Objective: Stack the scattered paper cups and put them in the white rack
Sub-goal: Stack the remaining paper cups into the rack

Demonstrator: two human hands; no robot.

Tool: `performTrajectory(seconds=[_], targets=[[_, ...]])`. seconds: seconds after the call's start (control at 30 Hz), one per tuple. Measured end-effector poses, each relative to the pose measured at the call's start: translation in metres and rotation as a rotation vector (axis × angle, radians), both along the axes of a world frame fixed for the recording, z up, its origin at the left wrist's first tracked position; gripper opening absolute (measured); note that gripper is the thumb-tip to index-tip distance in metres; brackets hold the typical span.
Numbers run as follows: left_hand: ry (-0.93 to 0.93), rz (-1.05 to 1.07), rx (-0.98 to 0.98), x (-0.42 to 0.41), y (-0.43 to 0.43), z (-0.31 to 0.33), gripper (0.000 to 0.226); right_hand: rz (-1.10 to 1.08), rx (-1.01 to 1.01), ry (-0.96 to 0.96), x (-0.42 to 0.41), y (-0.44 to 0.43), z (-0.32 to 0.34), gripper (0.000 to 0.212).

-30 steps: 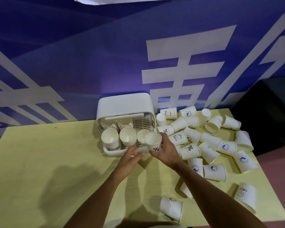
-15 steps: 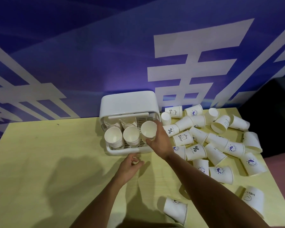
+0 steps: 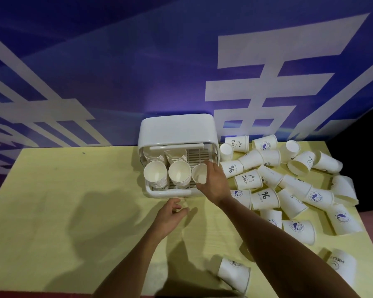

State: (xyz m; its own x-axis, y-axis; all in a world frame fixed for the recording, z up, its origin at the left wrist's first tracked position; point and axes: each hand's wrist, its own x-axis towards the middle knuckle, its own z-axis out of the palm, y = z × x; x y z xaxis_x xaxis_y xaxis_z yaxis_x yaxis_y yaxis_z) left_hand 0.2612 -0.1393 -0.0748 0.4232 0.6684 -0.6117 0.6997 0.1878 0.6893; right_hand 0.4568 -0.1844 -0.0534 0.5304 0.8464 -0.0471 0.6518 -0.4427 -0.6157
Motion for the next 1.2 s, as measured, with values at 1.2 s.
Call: performTrajectory(seconds=[1.2], targets=[[0.08, -0.706, -0.053, 0.046, -0.095, 0.004, 0.064, -0.163, -0.153, 0.051, 0.04, -0.152, 0.002, 0.065]])
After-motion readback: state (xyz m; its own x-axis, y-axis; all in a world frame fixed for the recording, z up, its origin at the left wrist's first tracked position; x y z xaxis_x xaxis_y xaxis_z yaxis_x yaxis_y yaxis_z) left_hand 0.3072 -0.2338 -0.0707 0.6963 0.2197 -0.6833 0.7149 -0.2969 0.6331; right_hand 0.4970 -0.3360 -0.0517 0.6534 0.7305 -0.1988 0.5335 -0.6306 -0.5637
